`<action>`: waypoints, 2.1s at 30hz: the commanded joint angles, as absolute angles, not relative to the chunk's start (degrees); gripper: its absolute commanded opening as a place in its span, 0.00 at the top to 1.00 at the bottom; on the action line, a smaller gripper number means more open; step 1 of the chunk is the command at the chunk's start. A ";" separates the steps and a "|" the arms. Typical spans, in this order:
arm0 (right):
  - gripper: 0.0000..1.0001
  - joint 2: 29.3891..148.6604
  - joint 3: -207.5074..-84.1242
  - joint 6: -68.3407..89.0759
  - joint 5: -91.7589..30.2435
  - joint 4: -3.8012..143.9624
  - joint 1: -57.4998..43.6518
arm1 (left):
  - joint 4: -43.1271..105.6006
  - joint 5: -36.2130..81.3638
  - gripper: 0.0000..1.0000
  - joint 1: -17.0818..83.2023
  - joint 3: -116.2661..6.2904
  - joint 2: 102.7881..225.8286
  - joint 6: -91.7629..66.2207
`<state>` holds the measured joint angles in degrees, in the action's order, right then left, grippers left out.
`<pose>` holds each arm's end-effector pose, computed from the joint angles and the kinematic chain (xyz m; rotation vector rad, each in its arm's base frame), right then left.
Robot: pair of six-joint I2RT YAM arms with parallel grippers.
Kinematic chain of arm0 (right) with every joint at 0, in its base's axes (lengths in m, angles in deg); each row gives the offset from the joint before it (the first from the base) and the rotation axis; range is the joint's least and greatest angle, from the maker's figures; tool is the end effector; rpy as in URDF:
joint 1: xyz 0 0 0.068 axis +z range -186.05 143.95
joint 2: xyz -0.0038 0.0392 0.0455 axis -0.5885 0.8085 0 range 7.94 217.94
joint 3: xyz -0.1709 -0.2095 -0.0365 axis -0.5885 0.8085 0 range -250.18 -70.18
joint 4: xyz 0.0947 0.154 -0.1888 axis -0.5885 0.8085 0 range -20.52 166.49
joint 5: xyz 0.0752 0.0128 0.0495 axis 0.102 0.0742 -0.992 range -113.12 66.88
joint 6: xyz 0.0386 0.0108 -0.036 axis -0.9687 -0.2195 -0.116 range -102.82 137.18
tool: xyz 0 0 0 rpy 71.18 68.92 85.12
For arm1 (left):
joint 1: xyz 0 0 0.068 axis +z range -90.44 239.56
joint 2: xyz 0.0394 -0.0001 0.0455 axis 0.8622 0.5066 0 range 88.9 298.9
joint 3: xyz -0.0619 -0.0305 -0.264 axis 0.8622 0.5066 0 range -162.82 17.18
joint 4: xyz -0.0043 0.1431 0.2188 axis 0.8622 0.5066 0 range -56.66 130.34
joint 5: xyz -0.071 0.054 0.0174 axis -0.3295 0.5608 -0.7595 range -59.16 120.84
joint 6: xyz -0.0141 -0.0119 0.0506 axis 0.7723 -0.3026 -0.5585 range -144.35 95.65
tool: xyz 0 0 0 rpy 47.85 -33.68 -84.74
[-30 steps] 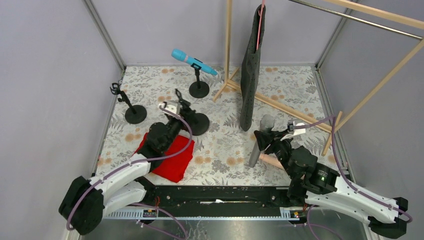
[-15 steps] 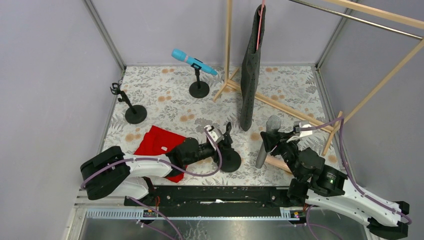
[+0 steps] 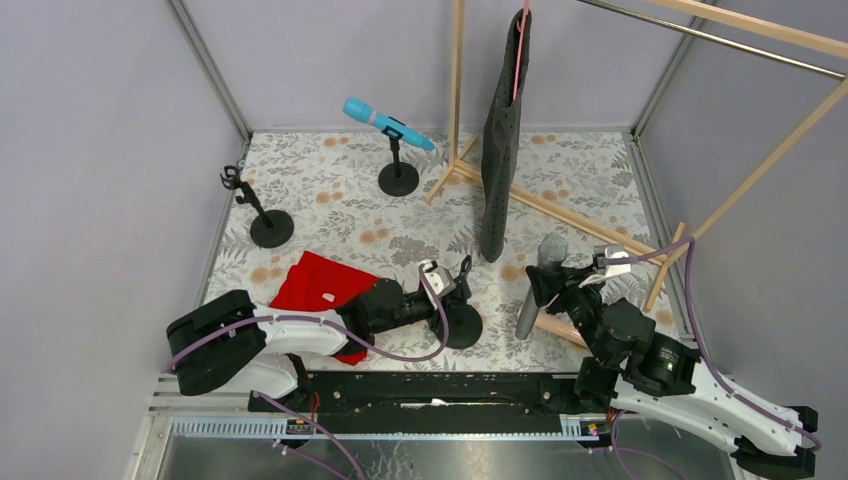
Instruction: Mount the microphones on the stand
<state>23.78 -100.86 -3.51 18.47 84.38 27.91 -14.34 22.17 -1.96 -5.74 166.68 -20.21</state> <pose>0.0599 0.0687 0.3062 -0.0239 1.6019 0.5871 0.1205 -0.2333 0.1921 0.9645 1.5129 -0.9701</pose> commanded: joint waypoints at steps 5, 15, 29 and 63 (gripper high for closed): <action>1.00 22.80 -100.35 -4.05 21.27 82.42 28.02 | -13.52 23.79 0.62 -2.58 -8.16 164.58 -23.82; 1.00 22.78 -99.57 -4.38 21.22 82.07 28.02 | -17.65 39.20 0.34 -5.08 -5.07 162.77 -16.59; 1.00 23.37 -98.59 -4.79 21.22 81.43 28.02 | -27.90 69.06 0.47 -18.72 -6.85 168.97 -17.36; 1.00 26.22 -96.19 -1.51 18.19 74.77 28.02 | -16.82 14.98 0.86 -1.26 -6.32 166.93 -27.43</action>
<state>26.25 -95.59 -2.48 18.12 77.76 27.91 -17.60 22.65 -1.48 -5.69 165.22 -26.35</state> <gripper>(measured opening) 0.444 0.320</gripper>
